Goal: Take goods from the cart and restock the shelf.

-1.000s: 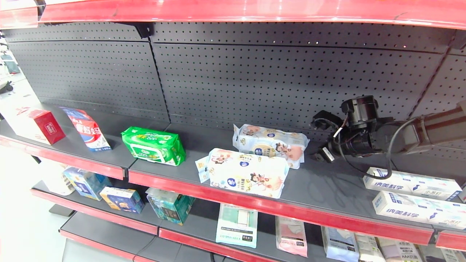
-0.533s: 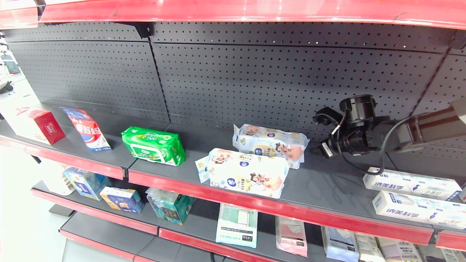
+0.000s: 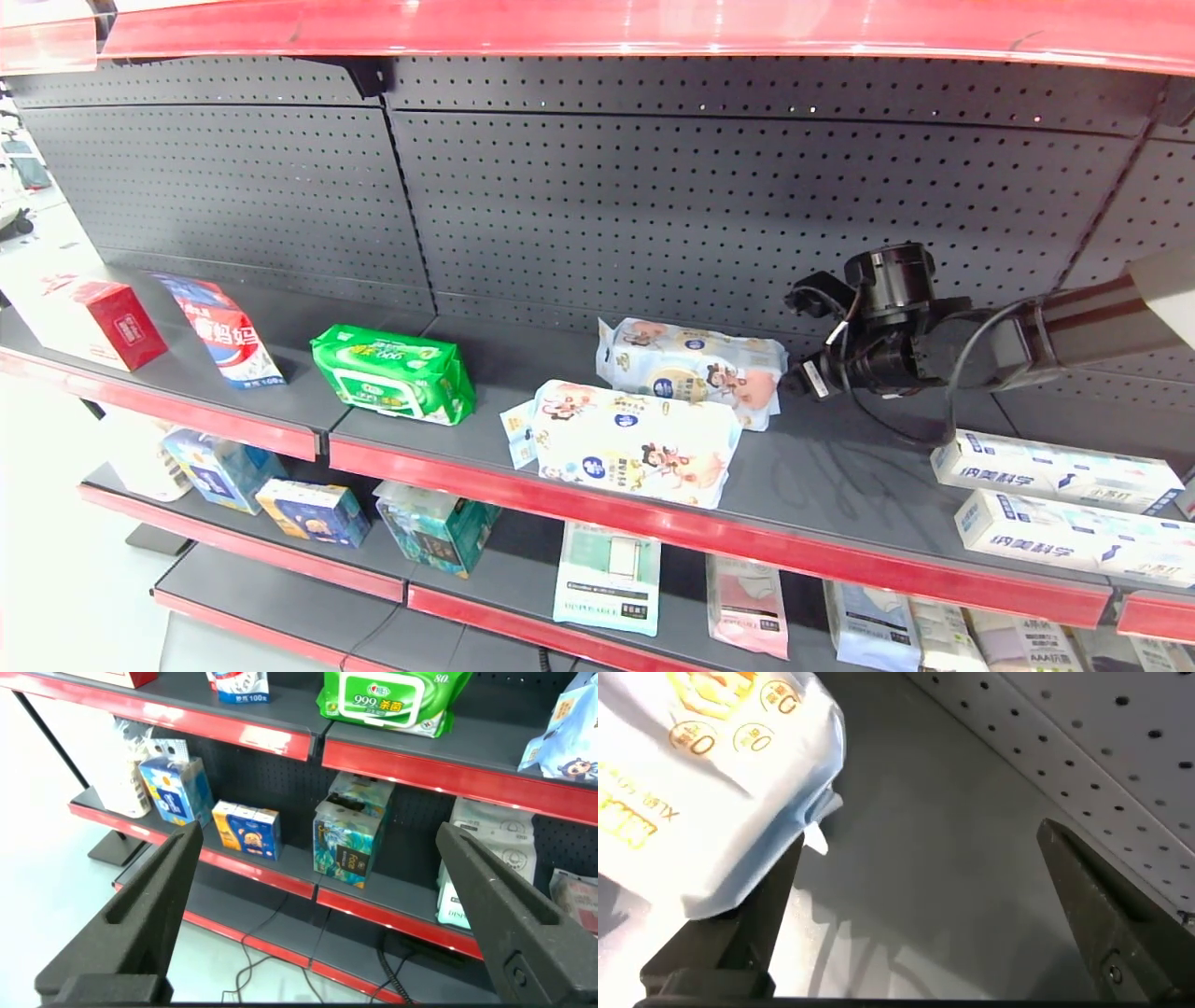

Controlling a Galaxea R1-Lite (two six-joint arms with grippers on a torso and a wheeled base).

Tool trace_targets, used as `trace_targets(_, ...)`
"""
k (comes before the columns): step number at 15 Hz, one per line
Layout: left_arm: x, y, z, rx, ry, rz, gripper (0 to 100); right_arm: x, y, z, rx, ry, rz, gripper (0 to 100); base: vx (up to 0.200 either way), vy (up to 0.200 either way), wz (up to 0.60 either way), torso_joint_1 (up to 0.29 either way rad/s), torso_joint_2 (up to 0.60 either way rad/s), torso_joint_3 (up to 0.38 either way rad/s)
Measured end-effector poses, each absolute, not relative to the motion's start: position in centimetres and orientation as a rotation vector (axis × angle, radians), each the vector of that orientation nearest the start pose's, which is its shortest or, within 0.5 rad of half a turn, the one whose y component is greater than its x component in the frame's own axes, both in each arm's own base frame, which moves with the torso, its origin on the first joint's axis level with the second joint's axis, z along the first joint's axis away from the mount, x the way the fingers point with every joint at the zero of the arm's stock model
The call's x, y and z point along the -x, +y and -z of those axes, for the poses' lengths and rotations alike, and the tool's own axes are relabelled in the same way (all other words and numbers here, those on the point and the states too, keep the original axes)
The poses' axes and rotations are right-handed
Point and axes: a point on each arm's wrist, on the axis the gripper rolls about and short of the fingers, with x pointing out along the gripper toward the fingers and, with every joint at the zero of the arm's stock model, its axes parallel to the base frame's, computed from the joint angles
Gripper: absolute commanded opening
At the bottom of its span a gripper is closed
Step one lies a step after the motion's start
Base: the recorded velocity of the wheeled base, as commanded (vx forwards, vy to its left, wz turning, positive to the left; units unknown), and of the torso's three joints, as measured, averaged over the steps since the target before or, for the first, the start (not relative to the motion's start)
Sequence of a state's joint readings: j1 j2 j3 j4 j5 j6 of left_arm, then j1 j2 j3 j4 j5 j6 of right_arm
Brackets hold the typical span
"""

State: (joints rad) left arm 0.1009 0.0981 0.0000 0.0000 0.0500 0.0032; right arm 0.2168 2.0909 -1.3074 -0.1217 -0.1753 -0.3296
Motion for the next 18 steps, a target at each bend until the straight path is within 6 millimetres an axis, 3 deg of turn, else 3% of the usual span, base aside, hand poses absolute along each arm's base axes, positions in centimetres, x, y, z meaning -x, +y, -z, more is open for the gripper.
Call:
trace_targets(13,1.5,0.0,-7.7,-0.001,0.098,-0.151,100,-39.9,10.6,-13.0,0.457,0.612,-0.191,100,0.000,0.000,0.00,0.000,0.00,0.000)
trace_targets(18,1.5,0.0,-7.7,-0.001,0.098,-0.151,100,-38.7,7.8,-13.8,0.437,0.629,-0.124,100,0.000,0.000,0.00,0.000,0.00,0.000)
